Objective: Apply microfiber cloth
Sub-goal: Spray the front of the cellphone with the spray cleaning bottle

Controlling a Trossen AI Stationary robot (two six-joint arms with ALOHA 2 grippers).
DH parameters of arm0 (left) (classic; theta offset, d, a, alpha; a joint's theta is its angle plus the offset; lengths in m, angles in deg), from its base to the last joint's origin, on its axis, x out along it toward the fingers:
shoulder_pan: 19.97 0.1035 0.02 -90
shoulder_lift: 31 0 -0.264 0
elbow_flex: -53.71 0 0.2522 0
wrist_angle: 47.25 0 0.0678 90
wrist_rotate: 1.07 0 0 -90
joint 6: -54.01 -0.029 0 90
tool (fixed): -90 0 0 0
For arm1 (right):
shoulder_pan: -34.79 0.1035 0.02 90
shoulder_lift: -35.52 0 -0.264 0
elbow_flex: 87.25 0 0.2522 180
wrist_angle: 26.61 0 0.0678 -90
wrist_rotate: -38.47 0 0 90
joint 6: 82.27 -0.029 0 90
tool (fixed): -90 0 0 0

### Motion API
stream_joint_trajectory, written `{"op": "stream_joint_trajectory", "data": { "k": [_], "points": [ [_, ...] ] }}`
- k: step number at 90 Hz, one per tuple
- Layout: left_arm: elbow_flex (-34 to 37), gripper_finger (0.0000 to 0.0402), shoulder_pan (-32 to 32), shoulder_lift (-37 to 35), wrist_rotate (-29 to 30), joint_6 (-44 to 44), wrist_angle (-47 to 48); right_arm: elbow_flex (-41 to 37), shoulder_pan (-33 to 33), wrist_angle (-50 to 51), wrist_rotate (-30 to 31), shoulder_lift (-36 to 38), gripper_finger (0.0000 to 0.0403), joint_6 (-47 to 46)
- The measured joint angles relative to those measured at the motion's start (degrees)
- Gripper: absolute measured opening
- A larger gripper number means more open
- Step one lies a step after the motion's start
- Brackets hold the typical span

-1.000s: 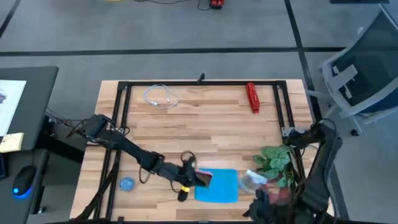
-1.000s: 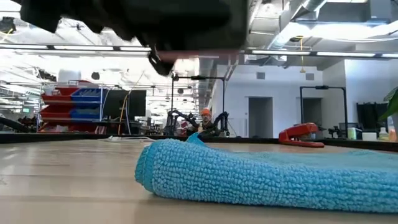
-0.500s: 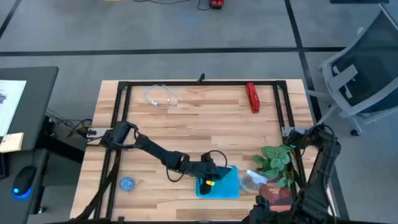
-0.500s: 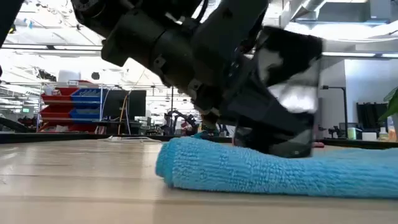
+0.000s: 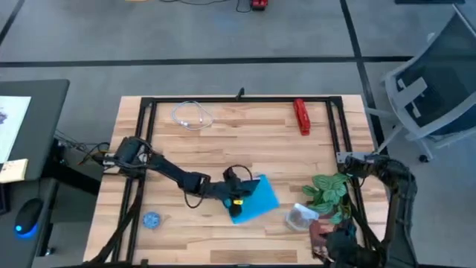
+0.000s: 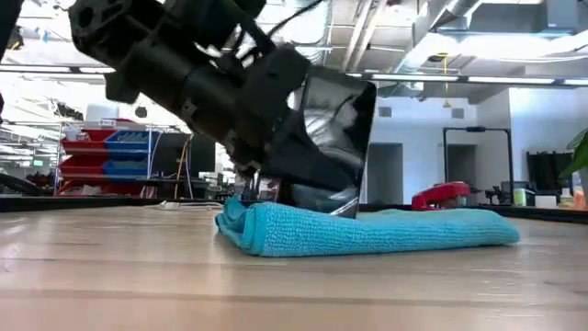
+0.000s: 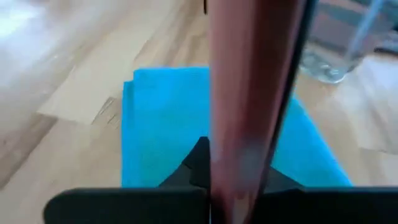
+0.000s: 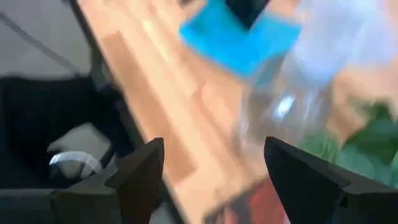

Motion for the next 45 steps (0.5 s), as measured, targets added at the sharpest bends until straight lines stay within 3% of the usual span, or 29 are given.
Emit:
{"op": "stream_joint_trajectory", "data": {
  "k": [14,35,45],
  "points": [
    [-0.7,0.0002,-1.2,0.0,-0.1,0.0,0.0,-8.6,-1.2,0.2,-3.1,4.0,0.0238,0.5],
    [-0.8,0.0002,-1.6,-0.1,-0.2,0.0,-0.3,-19.1,3.7,0.1,-2.0,14.5,0.0211,-4.4],
    [-0.9,0.0002,-1.7,-0.1,-0.2,0.0,-0.6,-25.0,3.1,-4.9,0.0,19.5,0.0208,-3.1]
  ]
}}
